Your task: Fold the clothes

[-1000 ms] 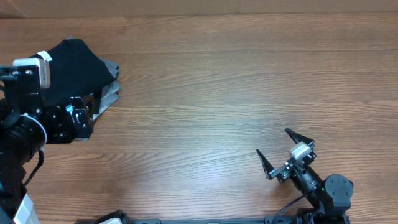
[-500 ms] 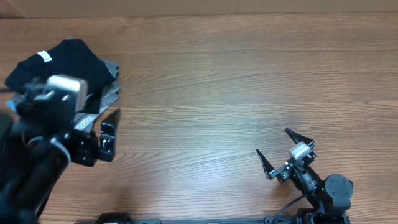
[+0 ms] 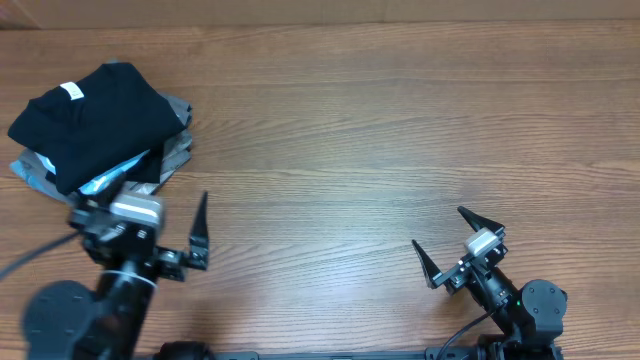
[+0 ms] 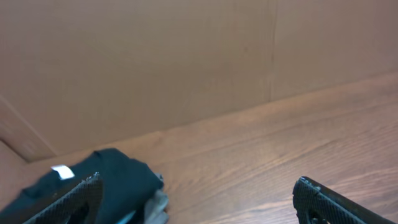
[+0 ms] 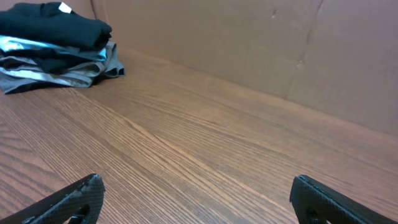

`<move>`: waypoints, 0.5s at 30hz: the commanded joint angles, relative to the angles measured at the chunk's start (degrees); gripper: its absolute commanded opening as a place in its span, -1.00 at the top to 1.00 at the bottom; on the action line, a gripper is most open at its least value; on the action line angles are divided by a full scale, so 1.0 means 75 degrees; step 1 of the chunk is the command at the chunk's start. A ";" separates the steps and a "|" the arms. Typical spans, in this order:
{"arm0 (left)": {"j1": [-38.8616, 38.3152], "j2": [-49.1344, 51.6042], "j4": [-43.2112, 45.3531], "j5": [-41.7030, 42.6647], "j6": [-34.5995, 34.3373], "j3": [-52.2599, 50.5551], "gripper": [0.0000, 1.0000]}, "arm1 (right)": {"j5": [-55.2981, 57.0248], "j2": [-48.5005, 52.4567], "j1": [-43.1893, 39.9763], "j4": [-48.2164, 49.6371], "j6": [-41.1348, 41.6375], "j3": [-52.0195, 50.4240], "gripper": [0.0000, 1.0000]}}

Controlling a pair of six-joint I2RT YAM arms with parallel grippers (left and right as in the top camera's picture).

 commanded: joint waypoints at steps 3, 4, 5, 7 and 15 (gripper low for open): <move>-0.0035 -0.1614 0.0877 -0.0017 0.0020 -0.2489 -1.00 | -0.0015 -0.0090 -0.0029 0.0044 0.0000 -0.0026 -1.00; -0.0035 -0.1821 0.1035 -0.0017 0.0020 -0.2801 -1.00 | -0.0015 -0.0090 -0.0029 0.0044 0.0003 -0.0026 -1.00; -0.0035 -0.2095 0.1274 -0.0017 0.0023 -0.3212 -1.00 | -0.0015 -0.0090 -0.0029 0.0044 0.0003 -0.0026 -1.00; -0.0029 -0.2757 0.1996 -0.0047 0.0026 -0.4232 -0.99 | -0.0015 -0.0090 -0.0029 0.0044 0.0003 -0.0026 -1.00; -0.0029 -0.3756 0.3745 -0.0015 0.0023 -0.6478 -1.00 | -0.0015 -0.0090 -0.0029 0.0044 0.0003 -0.0026 -1.00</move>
